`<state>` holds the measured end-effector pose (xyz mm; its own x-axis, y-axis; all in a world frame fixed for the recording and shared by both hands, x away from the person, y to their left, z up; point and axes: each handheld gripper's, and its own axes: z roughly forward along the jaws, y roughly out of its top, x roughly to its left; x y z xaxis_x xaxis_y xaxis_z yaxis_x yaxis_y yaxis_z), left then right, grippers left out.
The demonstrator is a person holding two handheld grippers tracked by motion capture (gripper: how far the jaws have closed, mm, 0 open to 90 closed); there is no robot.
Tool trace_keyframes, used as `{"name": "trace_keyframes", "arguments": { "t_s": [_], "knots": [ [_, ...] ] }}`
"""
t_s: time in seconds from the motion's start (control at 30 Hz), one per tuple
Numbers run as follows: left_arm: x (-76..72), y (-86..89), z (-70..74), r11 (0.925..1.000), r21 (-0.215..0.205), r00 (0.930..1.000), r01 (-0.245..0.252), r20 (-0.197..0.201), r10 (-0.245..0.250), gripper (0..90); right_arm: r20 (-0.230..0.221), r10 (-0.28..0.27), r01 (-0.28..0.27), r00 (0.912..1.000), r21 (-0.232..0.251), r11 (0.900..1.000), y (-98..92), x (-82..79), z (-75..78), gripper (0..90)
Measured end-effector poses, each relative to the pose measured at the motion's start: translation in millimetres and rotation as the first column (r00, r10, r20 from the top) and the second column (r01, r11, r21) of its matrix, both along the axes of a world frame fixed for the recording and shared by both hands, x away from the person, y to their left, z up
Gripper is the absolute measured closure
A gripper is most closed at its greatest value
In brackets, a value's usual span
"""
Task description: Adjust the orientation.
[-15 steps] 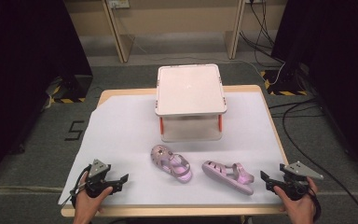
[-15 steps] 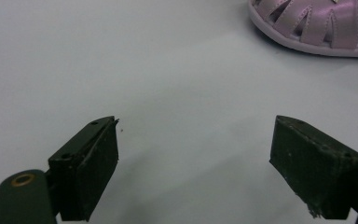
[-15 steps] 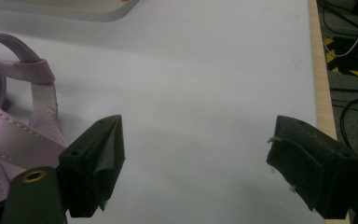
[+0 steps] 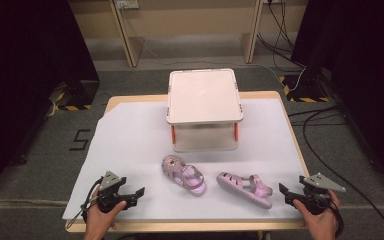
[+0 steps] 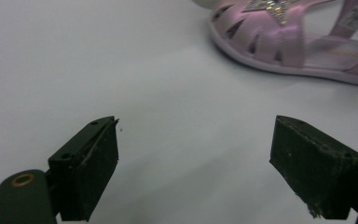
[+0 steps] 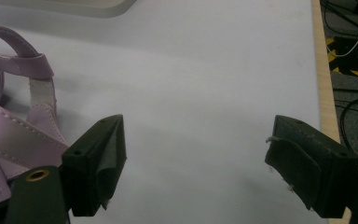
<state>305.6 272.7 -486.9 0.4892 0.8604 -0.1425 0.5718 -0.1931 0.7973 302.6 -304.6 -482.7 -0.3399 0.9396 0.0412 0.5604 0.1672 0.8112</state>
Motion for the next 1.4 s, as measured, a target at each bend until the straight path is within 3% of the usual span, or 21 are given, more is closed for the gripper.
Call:
{"name": "trace_keyframes", "arguments": {
  "t_s": [0.03,0.13,0.27,0.5,0.63,0.93,0.97,1.0,1.03,1.2,1.3,1.4],
  "knots": [
    [0.0,0.0,0.0,1.0,0.0,1.0,0.0,0.0,0.0,14.9,-0.001,0.0,0.0,1.0,0.0,1.0,0.1,-0.2,-0.1,19.6],
    [-3.2,-21.4,4.9,0.9988,-0.024,0.9991,0.042,-0.003,-0.042,14.9,-0.002,0.001,-0.001,1.0,-0.001,1.0,0.2,-0.2,-0.3,19.7],
    [-2.4,-36.0,10.2,0.9978,-0.041,0.9986,0.052,0.001,-0.052,14.9,-0.004,0.003,-0.003,1.0,-0.002,1.0,0.2,0.5,-1.3,19.9],
    [10.0,-71.3,22.8,0.9963,-0.057,0.998,0.064,0.003,-0.064,14.9,-0.006,0.009,-0.009,0.9999,0.0,1.0,1.1,0.3,-1.2,20.1],
    [16.4,-96.9,32.6,0.9956,-0.027,0.9959,0.09,0.013,-0.09,14.9,-0.007,0.014,-0.014,0.9999,0.004,1.0,0.7,0.6,-1.6,20.1],
    [27.6,-121.9,36.7,0.9969,-0.025,0.9971,0.075,0.013,-0.075,14.9,-0.01,0.02,-0.02,0.9997,0.008,1.0,1.2,1.3,-2.3,20.4],
    [30.3,-128.0,35.9,0.9975,0.004,0.9975,0.07,0.01,-0.07,15.0,-0.011,0.022,-0.022,0.9997,0.01,1.0,1.2,1.4,-2.5,20.6],
    [30.3,-128.0,35.9,0.9975,0.004,0.9975,0.07,0.01,-0.07,15.2,-0.011,0.022,-0.022,0.9997,0.011,1.0,1.2,1.4,-2.6,20.7],
    [33.1,-131.6,33.9,0.9975,0.054,0.9986,0.047,0.022,-0.048,15.2,-0.011,0.023,-0.023,0.9997,0.012,1.0,1.1,1.4,-2.6,20.7],
    [34.8,-134.3,30.1,0.9941,0.101,0.9989,0.039,0.02,-0.041,16.4,-0.013,0.025,-0.025,0.9996,0.012,1.0,0.8,1.6,-3.1,20.9],
    [34.4,-131.4,30.4,0.9937,0.103,0.999,0.043,0.002,-0.044,16.2,-0.015,0.026,-0.026,0.9995,0.013,1.0,0.9,1.6,-3.4,21.0],
    [33.3,-127.0,32.9,0.9916,0.118,0.9984,0.054,0.012,-0.056,22.4,-0.013,0.026,-0.026,0.9996,0.012,1.0,1.0,1.7,-3.2,21.0]
  ]
}}
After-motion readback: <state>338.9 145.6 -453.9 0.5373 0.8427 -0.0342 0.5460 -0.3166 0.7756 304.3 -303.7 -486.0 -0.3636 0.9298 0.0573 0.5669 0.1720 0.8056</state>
